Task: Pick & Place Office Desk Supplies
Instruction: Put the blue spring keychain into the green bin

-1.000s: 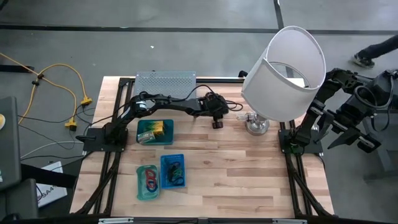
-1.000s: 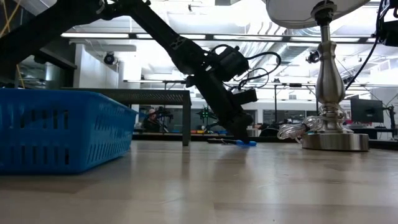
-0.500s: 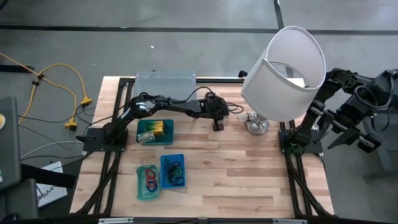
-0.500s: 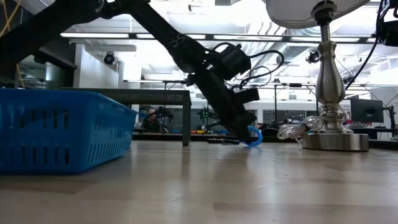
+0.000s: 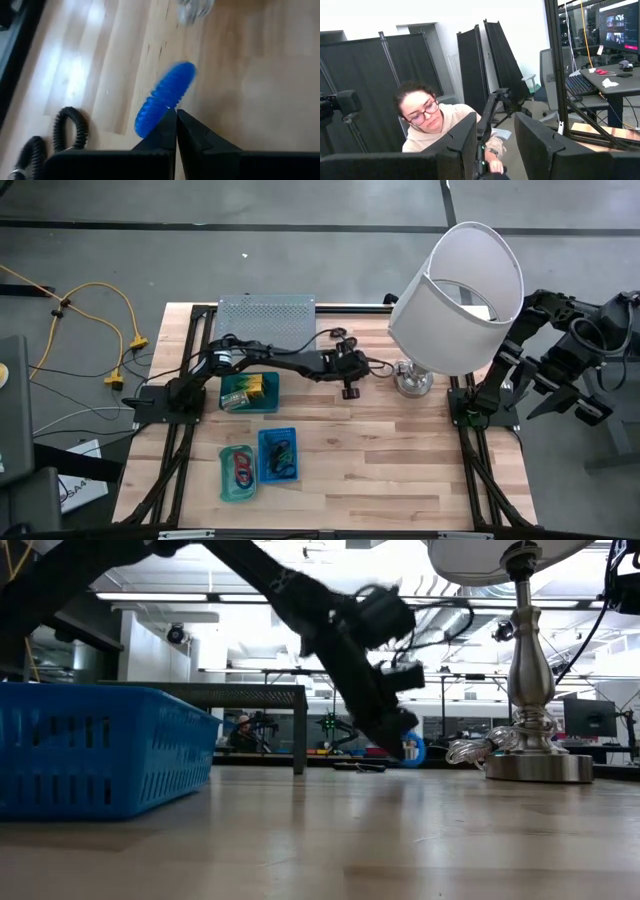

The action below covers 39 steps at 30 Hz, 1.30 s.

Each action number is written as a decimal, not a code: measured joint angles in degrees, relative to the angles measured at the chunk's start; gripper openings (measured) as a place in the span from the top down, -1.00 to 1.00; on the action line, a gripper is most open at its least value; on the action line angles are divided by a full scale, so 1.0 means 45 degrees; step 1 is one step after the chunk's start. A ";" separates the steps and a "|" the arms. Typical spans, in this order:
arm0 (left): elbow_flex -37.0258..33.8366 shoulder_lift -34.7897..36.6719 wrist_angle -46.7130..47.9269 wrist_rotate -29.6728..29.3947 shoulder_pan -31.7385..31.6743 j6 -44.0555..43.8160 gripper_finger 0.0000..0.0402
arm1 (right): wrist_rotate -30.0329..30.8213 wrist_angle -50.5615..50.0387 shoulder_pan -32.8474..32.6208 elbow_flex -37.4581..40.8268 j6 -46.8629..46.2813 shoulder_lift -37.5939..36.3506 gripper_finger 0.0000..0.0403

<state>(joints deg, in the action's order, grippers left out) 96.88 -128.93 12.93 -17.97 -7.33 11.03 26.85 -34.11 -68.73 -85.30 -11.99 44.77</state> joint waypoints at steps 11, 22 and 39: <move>0.0004 0.1453 0.3300 -0.0993 0.1422 -0.1389 1.00 | 0.0000 0.0000 -0.0005 0.0000 0.0001 0.0000 0.40; -0.0791 0.2783 0.6008 -0.0952 0.3329 -0.4799 1.00 | 0.0000 -0.0002 -0.0001 0.0000 0.0000 0.0001 0.40; -0.4332 0.6454 0.7328 -0.3865 0.6660 -0.9812 1.00 | 0.0004 -0.0003 0.0000 0.0000 0.0005 0.0000 0.40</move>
<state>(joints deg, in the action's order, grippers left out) 77.39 -99.89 45.90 -35.36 22.64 -33.12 26.87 -34.13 -68.73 -85.30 -11.97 44.77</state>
